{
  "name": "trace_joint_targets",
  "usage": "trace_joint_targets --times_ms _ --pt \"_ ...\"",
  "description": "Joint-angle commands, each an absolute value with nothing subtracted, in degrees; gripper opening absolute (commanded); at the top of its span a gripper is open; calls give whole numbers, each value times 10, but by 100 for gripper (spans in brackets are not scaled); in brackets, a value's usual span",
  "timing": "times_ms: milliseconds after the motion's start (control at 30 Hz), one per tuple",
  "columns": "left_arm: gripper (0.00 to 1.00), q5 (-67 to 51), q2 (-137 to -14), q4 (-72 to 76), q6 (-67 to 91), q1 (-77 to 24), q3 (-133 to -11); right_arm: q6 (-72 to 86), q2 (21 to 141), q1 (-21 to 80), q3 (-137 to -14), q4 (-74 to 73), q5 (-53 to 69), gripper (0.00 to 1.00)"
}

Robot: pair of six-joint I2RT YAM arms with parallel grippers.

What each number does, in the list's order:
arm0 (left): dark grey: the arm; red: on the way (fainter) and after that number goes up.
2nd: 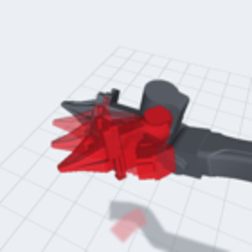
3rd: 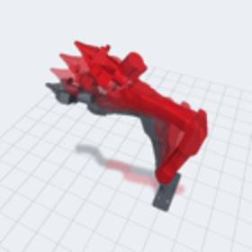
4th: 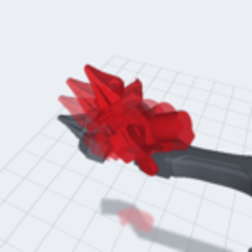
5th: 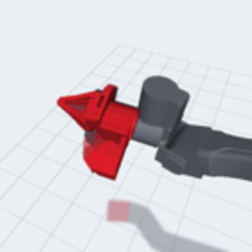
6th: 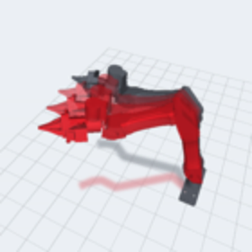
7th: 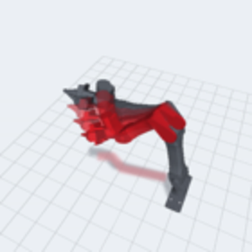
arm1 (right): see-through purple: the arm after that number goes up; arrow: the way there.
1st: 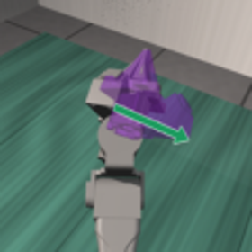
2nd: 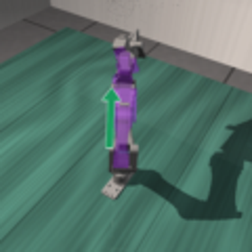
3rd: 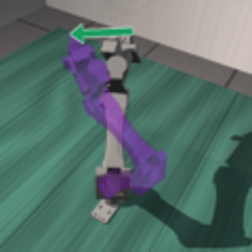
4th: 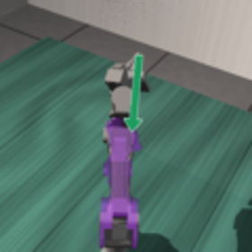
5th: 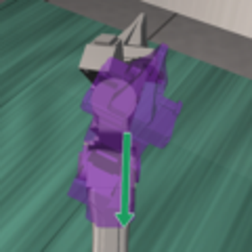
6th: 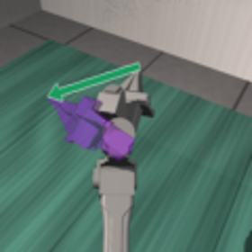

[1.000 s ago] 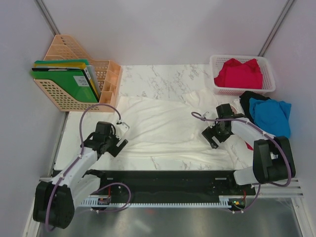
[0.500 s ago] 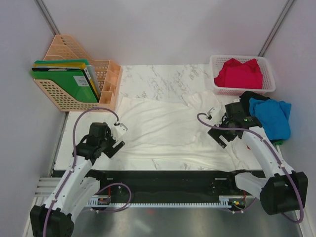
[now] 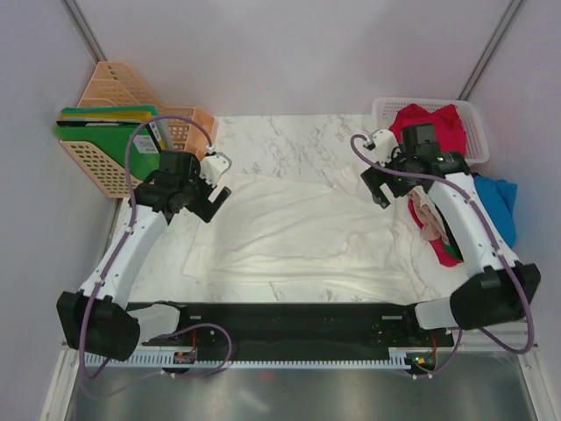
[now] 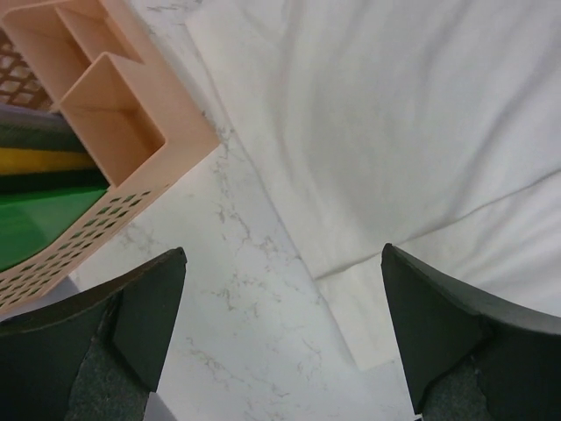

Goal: Fold and stack the t-shirts
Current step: Grap the side of the flattened tshirt furthest away from the robot with both arms

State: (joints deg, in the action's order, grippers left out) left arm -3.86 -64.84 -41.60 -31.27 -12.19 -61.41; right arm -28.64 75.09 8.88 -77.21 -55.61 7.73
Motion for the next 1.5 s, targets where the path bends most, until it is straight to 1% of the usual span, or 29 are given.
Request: trace_joint_targets --times_ms 0,33,67,200,233,300,333,367,400,467,500,600,633,667,767,967,1167,1300,1467 --pt "100 -110 -740 -449 -256 -121 -673 -229 858 93 -827 -548 117 98" --pt "100 -111 -765 -449 -257 -121 -681 -229 901 93 -841 -540 118 98" --pt "100 -106 -804 -449 -260 -121 -695 -223 920 94 -849 -531 116 98" --pt "100 -82 -882 -430 -267 -121 -716 -214 1023 94 -908 -497 103 98" --pt "100 -81 -894 -428 -269 -121 -721 -212 1068 96 -944 -496 92 98" --pt "100 -85 -926 -427 -266 -121 -731 -205 1115 101 -989 -496 77 98" --pt "100 -90 -934 -425 -263 -122 -734 -201 1161 103 -1038 -495 53 98" --pt "100 -91 -939 -422 -261 -121 -735 -197 1183 105 -1065 -496 42 98" --pt "100 -91 -947 -418 -261 -123 -734 -192 1204 105 -1122 -500 35 98" --pt "100 -89 -951 -410 -258 -125 -730 -185 1262 106 -1177 -504 10 98" --pt "100 -88 -952 -405 -259 -126 -729 -184 1282 107 -1232 -515 4 98" --pt "100 -76 -969 -399 -261 -129 -730 -187 1380 112 -1324 -541 -43 98" --pt "100 -73 -974 -395 -261 -131 -730 -191 1394 113 -1337 -544 -43 98" --pt "100 -69 -976 -389 -261 -131 -730 -194 1404 116 -1342 -543 -63 98" --pt "100 -54 -988 -360 -257 -131 -732 -196 1424 117 -1335 -530 -65 98" --pt "100 -22 -1007 -343 -273 -131 -737 -178 1398 93 -1281 -499 -36 97" --pt "100 -12 -984 -319 -289 -131 -689 -183 1399 48 -1277 -494 -49 96" --pt "100 -4 -970 -307 -299 -132 -659 -200 1399 36 -1265 -492 -55 96" --pt "100 -3 -978 -305 -303 -132 -655 -200 1375 34 -1239 -486 -2 97"
